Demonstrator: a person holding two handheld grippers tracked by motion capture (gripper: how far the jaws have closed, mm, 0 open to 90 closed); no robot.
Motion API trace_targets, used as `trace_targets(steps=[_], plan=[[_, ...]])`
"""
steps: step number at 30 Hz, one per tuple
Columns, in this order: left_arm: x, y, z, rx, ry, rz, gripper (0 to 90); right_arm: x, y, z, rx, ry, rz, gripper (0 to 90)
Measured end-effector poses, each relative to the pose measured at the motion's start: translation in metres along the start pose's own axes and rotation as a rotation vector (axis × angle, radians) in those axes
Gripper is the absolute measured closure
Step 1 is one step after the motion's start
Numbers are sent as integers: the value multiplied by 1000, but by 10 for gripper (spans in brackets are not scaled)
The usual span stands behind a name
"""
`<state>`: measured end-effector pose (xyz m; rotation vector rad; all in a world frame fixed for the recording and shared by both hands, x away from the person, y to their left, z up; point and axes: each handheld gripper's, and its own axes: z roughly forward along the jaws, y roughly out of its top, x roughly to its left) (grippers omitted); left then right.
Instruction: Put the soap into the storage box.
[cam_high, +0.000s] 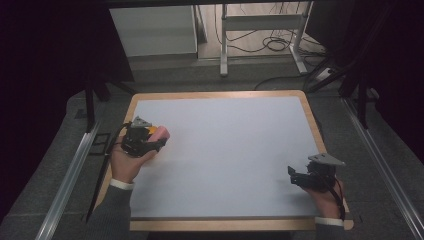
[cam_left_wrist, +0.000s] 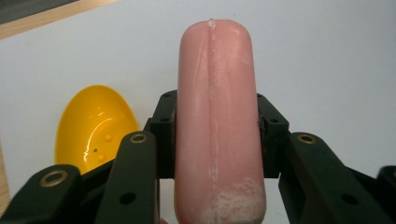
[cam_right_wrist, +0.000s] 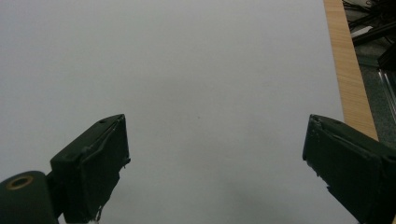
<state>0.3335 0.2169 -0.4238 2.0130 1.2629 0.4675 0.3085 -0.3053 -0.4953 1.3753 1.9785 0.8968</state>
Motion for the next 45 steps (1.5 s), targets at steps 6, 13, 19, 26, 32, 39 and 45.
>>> trace_targets(steps=[6,13,19,26,32,39,45], plan=[[6,0,2,-8,12,-12,600,-1,0,0,-2,-4,3,68],[15,-1,5,9,29,-26,600,-1,0,0,-1,-5,2,68],[20,-1,6,12,43,-35,600,-1,0,0,1,-8,3,68],[25,-1,7,15,49,-45,599,-1,0,0,0,-9,5,68],[29,-2,9,27,59,-52,599,-2,-1,0,5,-9,10,68],[34,-4,10,37,68,-61,600,-1,0,0,3,-6,7,68],[39,-5,14,45,73,-76,600,-1,-1,0,5,-7,9,68]])
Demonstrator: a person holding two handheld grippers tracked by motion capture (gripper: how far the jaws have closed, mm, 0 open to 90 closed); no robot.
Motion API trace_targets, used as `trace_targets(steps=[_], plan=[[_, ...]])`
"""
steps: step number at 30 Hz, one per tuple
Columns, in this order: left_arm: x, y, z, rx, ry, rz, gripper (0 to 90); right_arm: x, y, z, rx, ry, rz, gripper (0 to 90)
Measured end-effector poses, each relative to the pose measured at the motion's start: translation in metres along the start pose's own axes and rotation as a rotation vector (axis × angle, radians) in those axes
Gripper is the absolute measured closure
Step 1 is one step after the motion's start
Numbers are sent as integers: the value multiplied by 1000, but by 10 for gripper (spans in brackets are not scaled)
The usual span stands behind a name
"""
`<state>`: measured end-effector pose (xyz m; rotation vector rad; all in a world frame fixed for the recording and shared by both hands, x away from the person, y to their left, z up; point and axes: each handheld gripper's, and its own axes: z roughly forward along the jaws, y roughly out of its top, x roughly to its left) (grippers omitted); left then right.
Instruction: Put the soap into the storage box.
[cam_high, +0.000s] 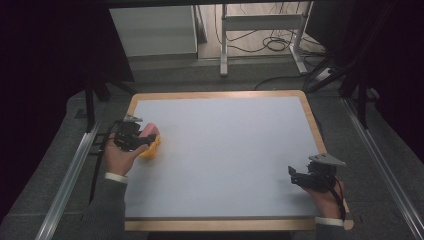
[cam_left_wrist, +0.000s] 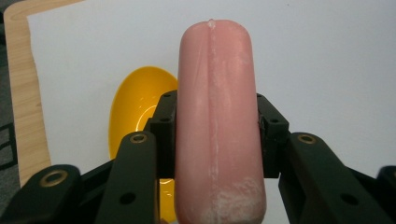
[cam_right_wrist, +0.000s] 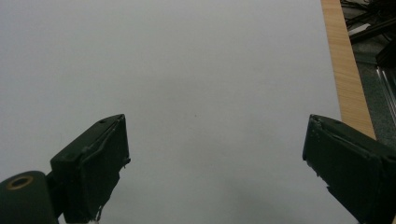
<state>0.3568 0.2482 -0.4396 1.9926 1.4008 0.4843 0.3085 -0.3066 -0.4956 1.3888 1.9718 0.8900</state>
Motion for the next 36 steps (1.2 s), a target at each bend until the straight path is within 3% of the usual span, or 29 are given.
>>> trace_targets(steps=[16,30,36], plan=[[14,-5,13,37,24,-26,599,0,0,0,1,1,-1,68],[23,-9,32,78,66,-47,599,0,-1,1,-4,4,-8,68],[26,-12,41,96,62,-60,599,1,-1,1,-2,4,-9,68]])
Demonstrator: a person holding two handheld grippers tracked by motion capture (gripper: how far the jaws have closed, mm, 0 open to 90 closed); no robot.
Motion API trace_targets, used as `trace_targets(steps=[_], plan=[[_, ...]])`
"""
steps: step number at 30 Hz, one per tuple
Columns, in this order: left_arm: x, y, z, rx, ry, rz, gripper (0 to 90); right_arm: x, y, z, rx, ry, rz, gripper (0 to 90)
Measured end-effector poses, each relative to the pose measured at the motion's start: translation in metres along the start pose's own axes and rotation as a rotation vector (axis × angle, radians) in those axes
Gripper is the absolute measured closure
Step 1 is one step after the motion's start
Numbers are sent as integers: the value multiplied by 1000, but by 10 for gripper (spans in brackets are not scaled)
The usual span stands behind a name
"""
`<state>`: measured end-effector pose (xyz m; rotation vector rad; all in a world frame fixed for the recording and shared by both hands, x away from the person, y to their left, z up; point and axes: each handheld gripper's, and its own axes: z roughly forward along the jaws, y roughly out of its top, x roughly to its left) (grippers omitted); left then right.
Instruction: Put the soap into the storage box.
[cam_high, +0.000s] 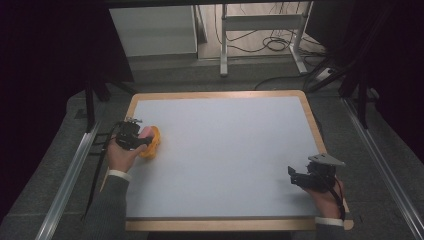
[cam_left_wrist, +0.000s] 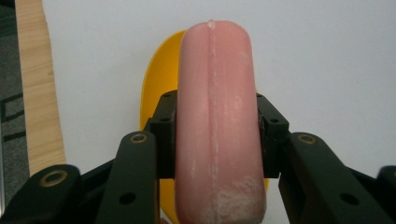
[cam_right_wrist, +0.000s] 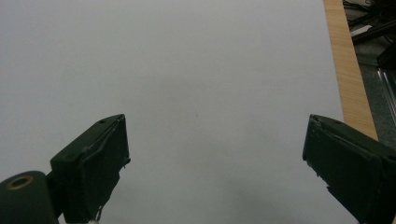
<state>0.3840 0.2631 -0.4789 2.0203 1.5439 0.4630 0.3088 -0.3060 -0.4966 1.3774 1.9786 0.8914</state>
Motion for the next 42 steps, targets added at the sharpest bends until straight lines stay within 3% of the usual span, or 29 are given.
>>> trace_targets(steps=[16,18,21,26,27,35,42], plan=[[4,-7,14,33,-5,-19,596,-1,0,0,1,-2,-1,68],[4,-6,11,20,-11,-26,549,0,0,0,0,-1,-2,68],[3,-3,-1,-31,-5,-15,405,-1,0,0,-3,-1,-1,68],[-5,-2,-28,-117,-32,22,312,-1,0,0,0,-3,3,68],[-10,-2,-37,-138,-63,37,290,-1,0,0,-1,-2,-1,68],[-26,-15,-50,-168,-144,89,279,2,1,0,-4,4,-8,68],[-42,-32,-50,-171,-186,133,275,4,3,-1,-15,11,-19,68]])
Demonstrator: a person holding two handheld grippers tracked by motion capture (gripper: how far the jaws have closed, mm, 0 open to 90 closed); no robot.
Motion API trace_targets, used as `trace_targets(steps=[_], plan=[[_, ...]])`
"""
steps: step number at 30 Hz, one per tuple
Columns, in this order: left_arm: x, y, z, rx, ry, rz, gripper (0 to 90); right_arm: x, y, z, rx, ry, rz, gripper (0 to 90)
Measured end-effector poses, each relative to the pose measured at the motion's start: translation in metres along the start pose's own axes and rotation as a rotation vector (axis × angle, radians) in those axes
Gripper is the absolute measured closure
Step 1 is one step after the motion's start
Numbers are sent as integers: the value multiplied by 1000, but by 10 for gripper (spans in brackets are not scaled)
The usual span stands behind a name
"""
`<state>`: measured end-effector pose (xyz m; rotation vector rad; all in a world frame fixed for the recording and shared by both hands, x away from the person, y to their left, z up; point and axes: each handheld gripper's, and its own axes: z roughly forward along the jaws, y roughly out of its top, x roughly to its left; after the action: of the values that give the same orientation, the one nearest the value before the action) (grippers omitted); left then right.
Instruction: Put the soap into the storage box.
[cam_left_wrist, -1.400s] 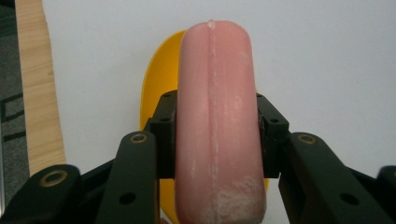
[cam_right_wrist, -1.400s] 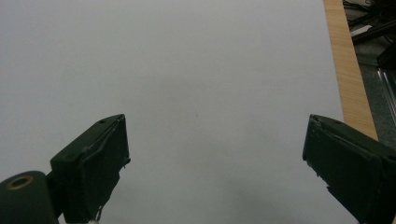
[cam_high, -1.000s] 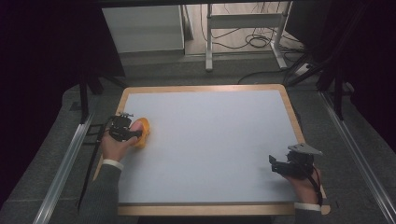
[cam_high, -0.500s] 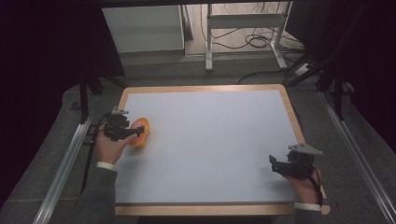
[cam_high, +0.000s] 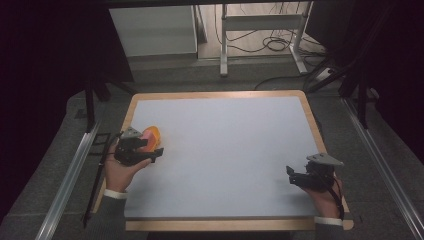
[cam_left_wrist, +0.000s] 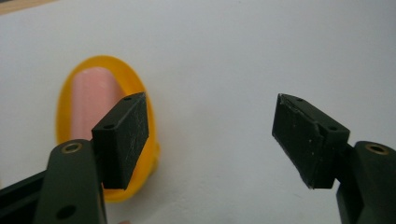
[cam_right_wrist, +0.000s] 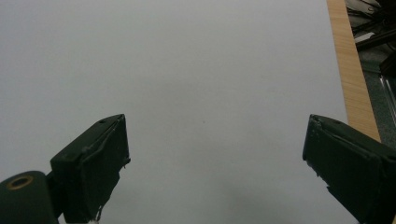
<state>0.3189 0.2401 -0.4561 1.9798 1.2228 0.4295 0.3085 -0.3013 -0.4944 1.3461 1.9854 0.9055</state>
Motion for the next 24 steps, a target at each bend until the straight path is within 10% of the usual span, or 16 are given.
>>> trace_targets(steps=[24], plan=[[-29,-61,28,59,-62,-2,266,18,3,4,-18,51,-74,68]])
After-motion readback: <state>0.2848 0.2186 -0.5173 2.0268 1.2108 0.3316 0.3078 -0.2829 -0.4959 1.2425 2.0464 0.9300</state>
